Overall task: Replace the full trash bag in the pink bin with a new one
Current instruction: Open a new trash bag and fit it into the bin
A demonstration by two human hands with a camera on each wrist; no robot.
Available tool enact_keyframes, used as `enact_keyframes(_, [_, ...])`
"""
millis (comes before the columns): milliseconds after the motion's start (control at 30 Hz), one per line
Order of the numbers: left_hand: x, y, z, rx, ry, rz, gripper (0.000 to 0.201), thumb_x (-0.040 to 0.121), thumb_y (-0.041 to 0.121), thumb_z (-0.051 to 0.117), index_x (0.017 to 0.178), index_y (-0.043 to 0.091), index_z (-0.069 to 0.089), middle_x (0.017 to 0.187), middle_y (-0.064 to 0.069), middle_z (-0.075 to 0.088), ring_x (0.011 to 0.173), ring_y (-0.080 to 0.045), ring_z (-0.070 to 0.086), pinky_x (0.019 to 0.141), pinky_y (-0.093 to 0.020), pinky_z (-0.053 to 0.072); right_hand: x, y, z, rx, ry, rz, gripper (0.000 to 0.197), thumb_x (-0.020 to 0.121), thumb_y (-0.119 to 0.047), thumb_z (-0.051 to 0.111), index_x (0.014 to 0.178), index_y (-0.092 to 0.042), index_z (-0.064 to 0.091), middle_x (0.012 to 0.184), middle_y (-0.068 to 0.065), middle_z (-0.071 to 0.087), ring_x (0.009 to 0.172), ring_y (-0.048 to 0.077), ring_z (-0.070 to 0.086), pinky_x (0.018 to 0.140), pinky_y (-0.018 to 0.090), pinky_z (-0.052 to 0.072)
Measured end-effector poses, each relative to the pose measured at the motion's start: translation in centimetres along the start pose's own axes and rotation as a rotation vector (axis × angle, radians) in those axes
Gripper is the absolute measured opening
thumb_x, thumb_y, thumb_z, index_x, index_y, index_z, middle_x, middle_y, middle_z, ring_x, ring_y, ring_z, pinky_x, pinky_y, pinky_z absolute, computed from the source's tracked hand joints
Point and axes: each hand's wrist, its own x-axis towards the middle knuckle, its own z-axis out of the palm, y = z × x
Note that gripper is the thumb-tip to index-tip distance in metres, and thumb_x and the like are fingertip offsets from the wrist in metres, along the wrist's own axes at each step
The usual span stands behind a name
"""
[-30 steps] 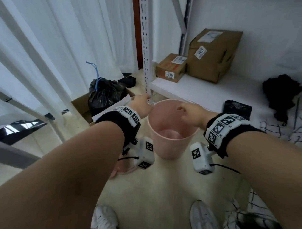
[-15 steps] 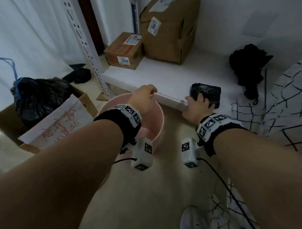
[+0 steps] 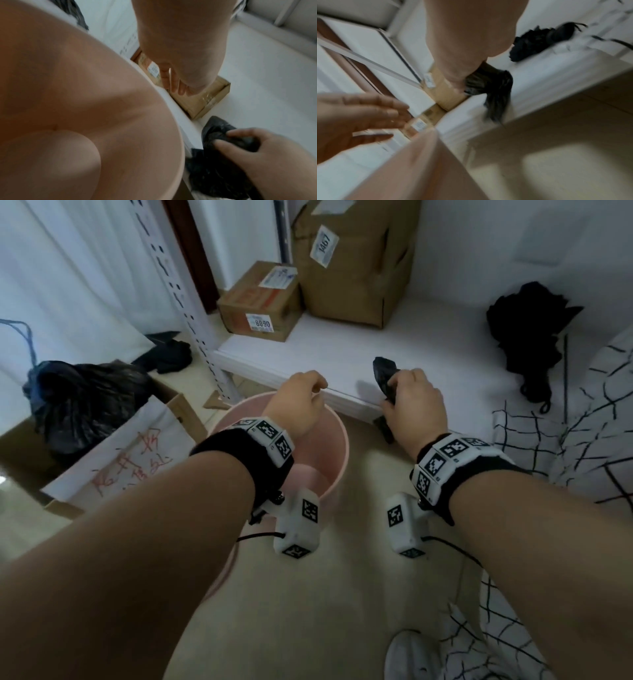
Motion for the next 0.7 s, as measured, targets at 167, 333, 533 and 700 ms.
enact_keyframes(167, [-4.4, -0.8, -6.3, -0.054, 0.063, -0.052, 0.036, 0.092, 0.019, 0.055, 0.127, 0.009, 0.05, 0.127, -0.013, 0.052, 0.099, -0.024, 0.056, 0.086, -0.025, 0.039, 0.4, -6.4, -4.5, 0.402, -0.079, -0.041, 0.018, 0.087, -0.003, 0.057, 0.104, -0.005, 0.061, 0.112, 0.011, 0.061, 0.106, 0.021, 0.055, 0.085, 0.019, 0.037])
enact_keyframes(333, [-10.4, -1.1, -12.2, -0.068, 0.066, -0.058, 0.077, 0.079, 0.036, 0.072, 0.143, 0.021, 0.033, 0.138, -0.014, 0.037, 0.121, -0.028, 0.048, 0.103, -0.036, 0.04, -1.5, -14.6, -7.6, 0.575, -0.212, -0.165, 0.018, 0.088, -0.01, 0.061, 0.105, -0.005, 0.063, 0.112, 0.011, 0.063, 0.108, 0.023, 0.057, 0.092, 0.028, 0.043])
enact_keyframes(533, [-15.5, -2.2, -16.3, -0.051, 0.061, 0.064, 0.114, 0.065, 0.039, 0.082, 0.149, 0.03, 0.007, 0.149, -0.008, 0.013, 0.139, -0.023, 0.023, 0.114, -0.031, 0.021, -3.7, -20.9, -9.8, 0.701, -0.191, -0.17, 0.02, 0.09, -0.019, 0.06, 0.092, 0.0, 0.065, 0.095, 0.017, 0.067, 0.096, 0.03, 0.063, 0.086, 0.038, 0.05])
enact_keyframes(700, [-16.3, -4.2, -16.5, 0.224, 0.033, 0.139, 0.084, 0.077, 0.029, 0.073, 0.147, 0.027, 0.026, 0.146, -0.01, 0.025, 0.132, -0.028, 0.039, 0.113, -0.033, 0.032, -5.7, -22.0, -8.7, 0.891, -0.278, -0.061, 0.009, 0.087, -0.005, 0.058, 0.094, -0.01, 0.061, 0.106, 0.015, 0.064, 0.104, 0.029, 0.061, 0.094, 0.045, 0.051])
